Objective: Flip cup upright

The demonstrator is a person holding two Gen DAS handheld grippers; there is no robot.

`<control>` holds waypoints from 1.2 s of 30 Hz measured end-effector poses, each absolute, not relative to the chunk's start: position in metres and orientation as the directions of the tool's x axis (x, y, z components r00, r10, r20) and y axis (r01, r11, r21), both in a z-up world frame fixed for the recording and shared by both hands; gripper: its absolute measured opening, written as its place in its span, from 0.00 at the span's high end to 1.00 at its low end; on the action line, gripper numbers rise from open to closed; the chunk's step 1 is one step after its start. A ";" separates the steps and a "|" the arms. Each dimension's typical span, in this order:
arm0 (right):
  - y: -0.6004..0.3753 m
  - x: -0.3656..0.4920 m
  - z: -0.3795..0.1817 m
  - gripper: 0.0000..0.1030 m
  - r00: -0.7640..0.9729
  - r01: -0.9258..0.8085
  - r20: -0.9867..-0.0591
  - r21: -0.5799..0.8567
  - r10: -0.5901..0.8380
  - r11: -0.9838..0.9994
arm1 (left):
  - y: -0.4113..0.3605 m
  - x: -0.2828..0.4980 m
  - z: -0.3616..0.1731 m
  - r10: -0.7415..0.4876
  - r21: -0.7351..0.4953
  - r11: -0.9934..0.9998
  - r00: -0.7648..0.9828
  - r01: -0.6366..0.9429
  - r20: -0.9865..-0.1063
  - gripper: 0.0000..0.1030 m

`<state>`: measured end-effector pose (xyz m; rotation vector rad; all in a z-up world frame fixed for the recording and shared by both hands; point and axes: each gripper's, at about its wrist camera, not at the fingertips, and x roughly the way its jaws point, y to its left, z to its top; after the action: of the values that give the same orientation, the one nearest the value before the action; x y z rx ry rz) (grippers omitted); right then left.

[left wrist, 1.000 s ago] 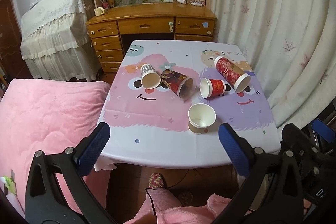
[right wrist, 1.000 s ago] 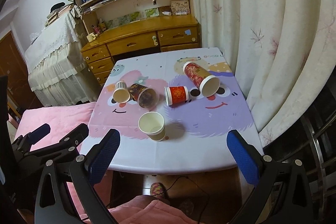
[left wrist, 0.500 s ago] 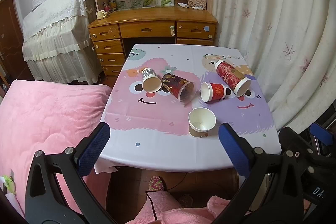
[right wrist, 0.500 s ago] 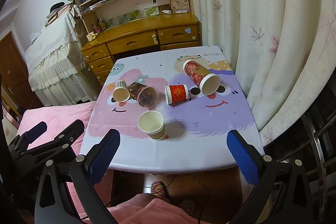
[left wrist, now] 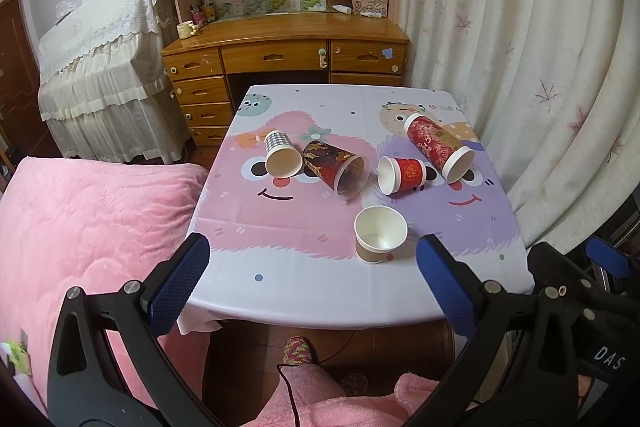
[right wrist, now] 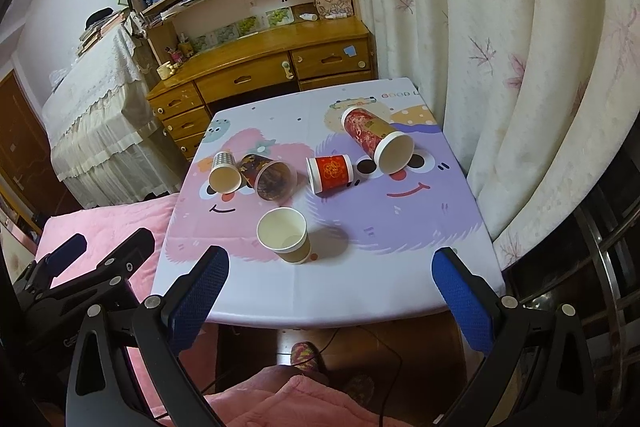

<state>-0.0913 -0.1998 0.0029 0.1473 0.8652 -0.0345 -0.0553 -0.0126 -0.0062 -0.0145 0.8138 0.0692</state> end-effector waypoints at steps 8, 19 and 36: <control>-0.200 -0.088 0.001 0.00 0.636 0.098 -0.771 0.122 0.032 0.988 | -0.013 -0.055 -0.006 0.058 0.015 0.998 0.686 -0.068 -0.726 0.00; -0.203 -0.086 -0.004 0.00 0.625 0.107 -0.780 0.132 0.036 0.985 | -0.012 -0.055 -0.007 0.049 0.016 0.998 0.679 -0.055 -0.733 0.00; -0.205 -0.085 -0.005 0.00 0.622 0.106 -0.782 0.128 0.034 0.986 | -0.014 -0.055 -0.006 0.051 0.016 0.998 0.678 -0.057 -0.733 0.00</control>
<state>-0.0846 -0.2049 -0.0048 0.1679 0.8991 -0.0417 -0.0546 -0.0140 -0.0064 -0.0081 0.8235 0.0605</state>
